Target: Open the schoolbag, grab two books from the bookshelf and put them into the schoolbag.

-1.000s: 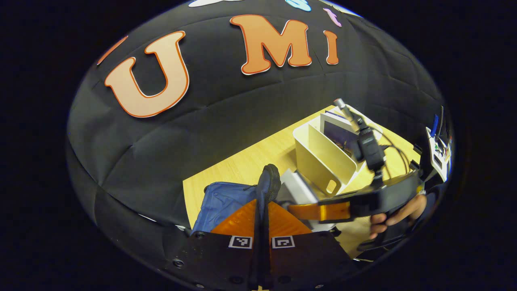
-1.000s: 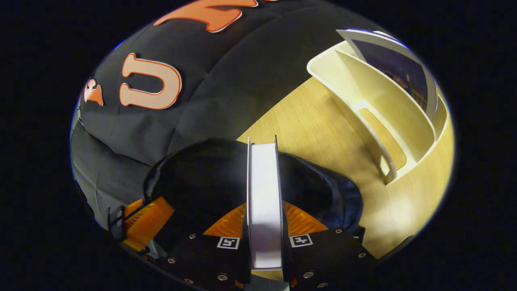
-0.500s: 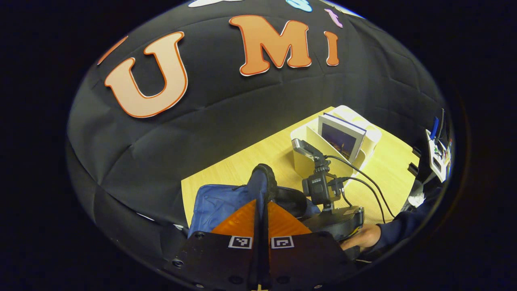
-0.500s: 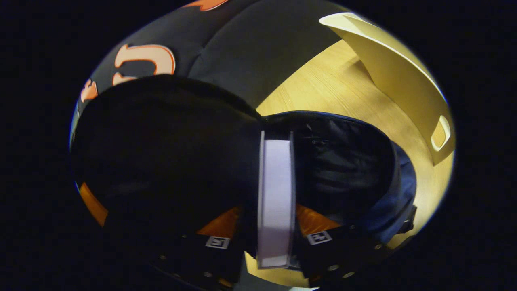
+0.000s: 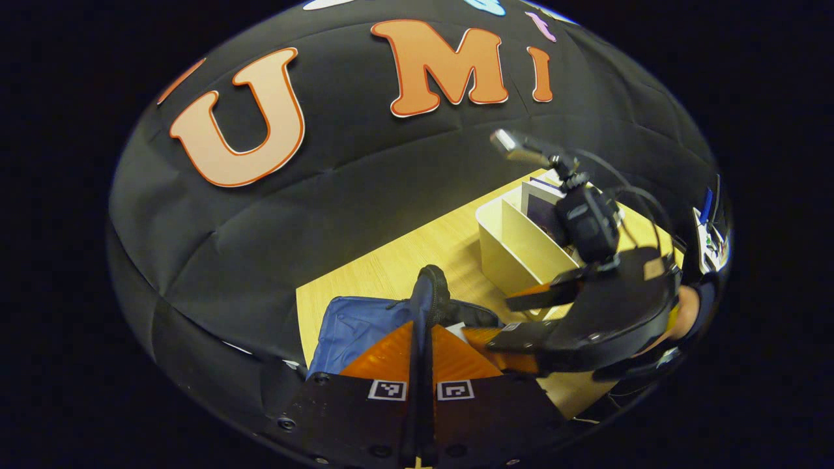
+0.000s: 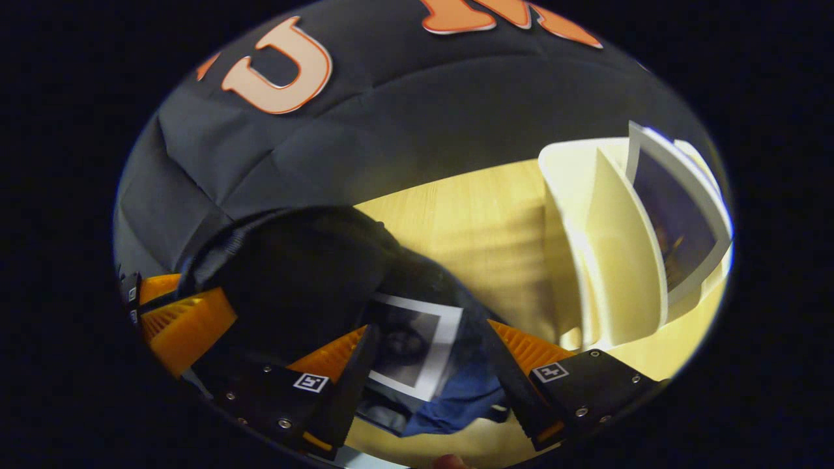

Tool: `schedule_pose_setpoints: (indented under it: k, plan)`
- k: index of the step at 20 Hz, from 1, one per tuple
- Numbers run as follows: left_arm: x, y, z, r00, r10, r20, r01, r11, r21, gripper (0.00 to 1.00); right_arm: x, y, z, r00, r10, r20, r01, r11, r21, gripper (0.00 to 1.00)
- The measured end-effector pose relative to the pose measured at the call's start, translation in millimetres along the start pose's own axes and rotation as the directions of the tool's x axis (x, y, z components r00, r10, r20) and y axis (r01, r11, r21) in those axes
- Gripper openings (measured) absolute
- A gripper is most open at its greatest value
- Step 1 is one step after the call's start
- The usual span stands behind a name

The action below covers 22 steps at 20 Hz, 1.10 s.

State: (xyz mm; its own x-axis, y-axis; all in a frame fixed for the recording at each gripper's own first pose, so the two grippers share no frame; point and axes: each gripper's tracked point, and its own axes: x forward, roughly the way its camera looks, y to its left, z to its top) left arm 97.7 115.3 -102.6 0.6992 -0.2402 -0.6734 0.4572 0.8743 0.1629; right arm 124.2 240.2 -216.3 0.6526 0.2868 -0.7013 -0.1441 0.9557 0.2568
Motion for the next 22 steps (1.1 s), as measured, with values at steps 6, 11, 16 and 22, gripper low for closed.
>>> schedule_pose_setpoints:
  k: [6, 11, 16, 22]
  plan:
    - [0.6, -3.5, -3.4, 1.000, 0.003, 0.002, -0.003, 1.000, -0.022, 0.03, -67.0, -56.9, 35.4, 0.991, -0.137, 0.002, 0.135, 0.971, -0.198, 0.97]
    - [-0.7, -2.8, -7.2, 1.000, 0.015, 0.007, -0.015, 0.999, -0.045, 0.03, -104.9, -105.7, 53.7, 0.975, -0.214, -0.056, 0.200, 0.960, -0.195, 0.98]
    - [1.9, -3.8, -11.6, 1.000, 0.025, 0.007, -0.025, 0.997, -0.077, 0.03, -112.3, -164.1, 92.9, 0.948, -0.311, -0.068, 0.292, 0.934, -0.206, 0.97]
    - [5.2, -2.0, -16.5, 0.999, 0.044, -0.010, -0.045, 0.995, -0.089, 0.03, -55.8, -213.3, 74.2, 0.897, -0.371, -0.242, 0.306, 0.914, -0.267, 0.77]
